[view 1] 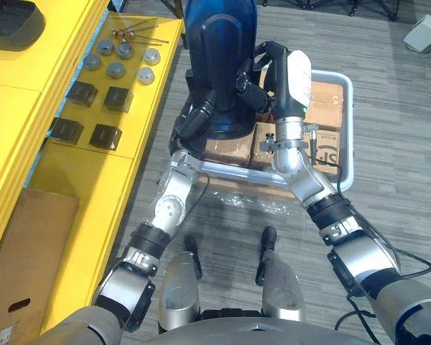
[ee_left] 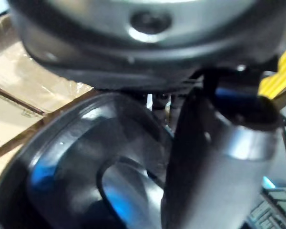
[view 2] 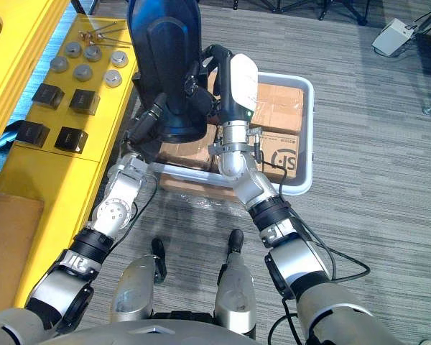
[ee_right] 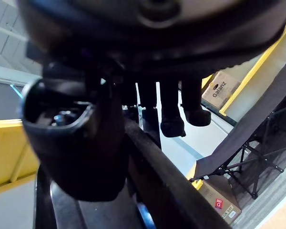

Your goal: Walk over and take three plastic housings, then place them on the shelf

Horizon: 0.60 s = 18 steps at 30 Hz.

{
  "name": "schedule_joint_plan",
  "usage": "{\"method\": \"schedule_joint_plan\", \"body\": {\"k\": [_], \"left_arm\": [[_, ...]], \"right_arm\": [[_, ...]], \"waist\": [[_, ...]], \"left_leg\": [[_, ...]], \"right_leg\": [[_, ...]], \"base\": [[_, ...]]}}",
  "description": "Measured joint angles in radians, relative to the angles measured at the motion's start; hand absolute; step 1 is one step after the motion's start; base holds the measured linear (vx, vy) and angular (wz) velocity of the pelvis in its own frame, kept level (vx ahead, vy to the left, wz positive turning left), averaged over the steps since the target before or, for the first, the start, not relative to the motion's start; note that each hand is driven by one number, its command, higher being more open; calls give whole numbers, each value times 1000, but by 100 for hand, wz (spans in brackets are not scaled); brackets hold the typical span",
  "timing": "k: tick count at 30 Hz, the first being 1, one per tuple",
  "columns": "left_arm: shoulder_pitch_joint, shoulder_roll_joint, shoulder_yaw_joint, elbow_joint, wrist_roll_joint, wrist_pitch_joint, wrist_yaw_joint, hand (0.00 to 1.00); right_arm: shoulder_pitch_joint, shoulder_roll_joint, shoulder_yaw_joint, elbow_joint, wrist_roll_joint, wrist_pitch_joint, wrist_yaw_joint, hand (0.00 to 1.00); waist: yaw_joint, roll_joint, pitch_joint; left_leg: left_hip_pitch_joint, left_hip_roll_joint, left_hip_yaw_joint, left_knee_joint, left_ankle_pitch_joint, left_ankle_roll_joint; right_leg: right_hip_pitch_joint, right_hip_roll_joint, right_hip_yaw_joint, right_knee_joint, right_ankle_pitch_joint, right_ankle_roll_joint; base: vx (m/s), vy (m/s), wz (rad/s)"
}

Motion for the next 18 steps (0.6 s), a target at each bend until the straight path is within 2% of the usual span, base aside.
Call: {"method": "schedule_joint_plan", "body": {"k": [5, 8, 15, 18], "left_arm": [[0, 0, -6, 27, -33, -11, -77, 0], [0, -9, -15, 46, -39, -39, -83, 0], [20, -11, -54, 46, -32, -67, -126, 0], [77, -11, -63, 5, -29, -72, -135, 0]], "right_arm": [[8, 5, 3, -3, 2, -6, -23, 0], [20, 31, 11, -7, 7, -10, -40, 0], [81, 45, 1, -57, 12, -11, -73, 0], [132, 57, 0, -89, 13, -30, -73, 0]], "waist": [[-1, -12, -1], [-3, -33, -6], [2, -38, -8], [1, -50, -20]], "left_leg": [[1, 0, 1, -1, 0, 0], [1, 1, 4, -2, 0, 0], [42, -1, 1, -22, 0, -2], [53, -1, 4, -34, 1, -5]], "right_leg": [[0, 0, 0, -1, 0, 0], [3, 2, 2, -13, 6, -1], [51, 3, -9, -36, 7, 1], [59, 5, -11, -48, 7, 1]], "base": [[0, 0, 0], [0, 0, -2], [5, -3, 3], [33, -14, -3]]}}
